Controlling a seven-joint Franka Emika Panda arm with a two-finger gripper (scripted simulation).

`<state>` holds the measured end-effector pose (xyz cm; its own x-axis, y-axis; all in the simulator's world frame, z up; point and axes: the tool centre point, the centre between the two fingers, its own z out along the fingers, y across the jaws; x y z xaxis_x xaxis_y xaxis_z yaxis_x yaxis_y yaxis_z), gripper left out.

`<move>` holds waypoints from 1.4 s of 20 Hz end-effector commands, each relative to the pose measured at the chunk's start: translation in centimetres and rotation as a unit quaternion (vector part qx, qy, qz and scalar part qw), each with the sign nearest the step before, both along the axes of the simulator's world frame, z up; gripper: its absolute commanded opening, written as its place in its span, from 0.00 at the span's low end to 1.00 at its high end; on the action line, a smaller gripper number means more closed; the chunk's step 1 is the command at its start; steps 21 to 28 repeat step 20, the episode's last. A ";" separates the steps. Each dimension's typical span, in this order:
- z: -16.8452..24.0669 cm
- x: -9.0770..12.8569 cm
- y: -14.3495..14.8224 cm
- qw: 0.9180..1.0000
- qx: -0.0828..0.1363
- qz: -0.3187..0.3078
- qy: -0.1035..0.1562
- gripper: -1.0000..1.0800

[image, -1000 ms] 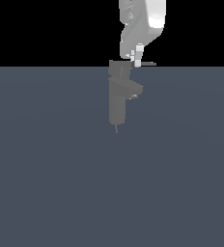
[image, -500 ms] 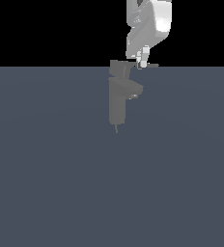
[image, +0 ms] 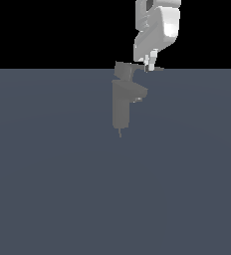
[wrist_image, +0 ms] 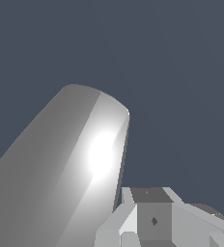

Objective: Turn on the faucet by rotating a designated handle.

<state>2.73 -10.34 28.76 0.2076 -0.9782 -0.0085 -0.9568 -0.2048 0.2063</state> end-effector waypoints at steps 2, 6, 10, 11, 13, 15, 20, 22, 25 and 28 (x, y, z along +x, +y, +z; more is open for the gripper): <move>0.0 0.8 -1.3 1.000 -0.002 -0.005 -0.003 0.00; -0.1 1.5 -2.1 1.000 -0.002 -0.007 -0.004 0.00; -0.2 2.3 -2.8 1.000 -0.003 -0.008 -0.005 0.00; -0.2 2.5 -3.0 1.000 -0.003 -0.009 -0.005 0.00; -0.2 2.8 -3.4 1.000 -0.003 -0.009 -0.005 0.00; -0.3 3.2 -3.7 1.000 -0.003 -0.010 -0.005 0.00; -0.3 3.9 -4.5 1.000 -0.003 -0.012 -0.006 0.00; -0.3 3.9 -4.5 1.000 -0.003 -0.012 -0.006 0.00; -0.3 3.9 -4.5 1.000 -0.003 -0.012 -0.006 0.00; -0.3 3.9 -4.5 1.000 -0.003 -0.012 -0.006 0.00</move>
